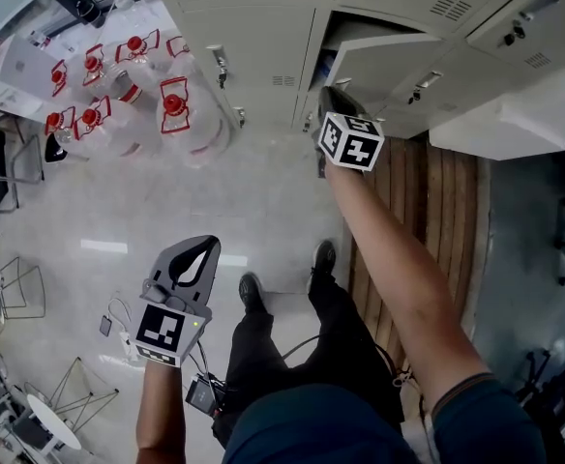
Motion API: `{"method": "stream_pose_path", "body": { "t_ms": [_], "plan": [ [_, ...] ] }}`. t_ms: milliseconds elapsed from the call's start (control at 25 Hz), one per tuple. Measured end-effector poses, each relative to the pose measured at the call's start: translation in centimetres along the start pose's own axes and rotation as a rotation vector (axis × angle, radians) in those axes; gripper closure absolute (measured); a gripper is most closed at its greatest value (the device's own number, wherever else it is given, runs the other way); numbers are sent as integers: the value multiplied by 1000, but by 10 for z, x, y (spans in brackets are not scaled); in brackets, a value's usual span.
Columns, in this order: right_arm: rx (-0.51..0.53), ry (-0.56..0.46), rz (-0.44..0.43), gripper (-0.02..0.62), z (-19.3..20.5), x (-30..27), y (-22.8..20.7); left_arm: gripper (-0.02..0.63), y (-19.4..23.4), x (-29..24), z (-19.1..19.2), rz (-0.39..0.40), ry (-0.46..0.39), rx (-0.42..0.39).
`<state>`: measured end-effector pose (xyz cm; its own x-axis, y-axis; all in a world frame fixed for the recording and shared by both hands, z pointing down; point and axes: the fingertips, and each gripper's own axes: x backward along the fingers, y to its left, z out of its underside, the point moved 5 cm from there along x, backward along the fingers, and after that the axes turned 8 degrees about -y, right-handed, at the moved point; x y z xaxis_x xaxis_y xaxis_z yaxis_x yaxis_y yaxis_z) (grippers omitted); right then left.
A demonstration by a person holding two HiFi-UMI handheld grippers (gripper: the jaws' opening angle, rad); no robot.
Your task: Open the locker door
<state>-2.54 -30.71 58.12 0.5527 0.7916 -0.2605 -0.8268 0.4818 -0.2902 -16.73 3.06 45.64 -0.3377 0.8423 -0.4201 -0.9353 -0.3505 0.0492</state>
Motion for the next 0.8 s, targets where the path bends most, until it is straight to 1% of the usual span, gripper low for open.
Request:
{"method": "stream_pose_path", "body": {
  "t_ms": [40, 80, 160, 280, 360, 440, 480, 520, 600, 720, 800],
  "plan": [
    [14, 7, -43, 548, 0, -6, 12, 588, 1, -2, -3, -2, -7, 9],
    [9, 7, -64, 548, 0, -13, 18, 588, 2, -3, -5, -4, -13, 16],
    [-25, 0, -45, 548, -3, -28, 16, 588, 8, -5, -4, -12, -18, 23],
    [-44, 3, 63, 548, -5, -39, -6, 588, 16, -5, 3, -22, -11, 24],
    [-49, 0, 169, 549, -7, -33, -26, 588, 20, -3, 9, -22, 3, 13],
    [-79, -16, 270, 551, -11, -21, -52, 588, 22, -2, 9, -19, 6, 14],
    [-86, -20, 296, 551, -13, -15, -63, 588, 23, -3, 8, -17, 3, 19],
    [-76, -18, 298, 551, -15, -11, -69, 588, 24, -3, 7, -15, 4, 20],
    [-22, -3, 248, 549, -19, -6, -71, 588, 25, -4, 6, -8, 12, 13],
    [55, 31, 123, 548, -21, -10, -62, 588, 23, -10, -4, 7, 4, 10],
    [104, 66, 34, 548, -15, -24, -55, 588, 21, -14, -10, 10, -6, 14]
  ]
}}
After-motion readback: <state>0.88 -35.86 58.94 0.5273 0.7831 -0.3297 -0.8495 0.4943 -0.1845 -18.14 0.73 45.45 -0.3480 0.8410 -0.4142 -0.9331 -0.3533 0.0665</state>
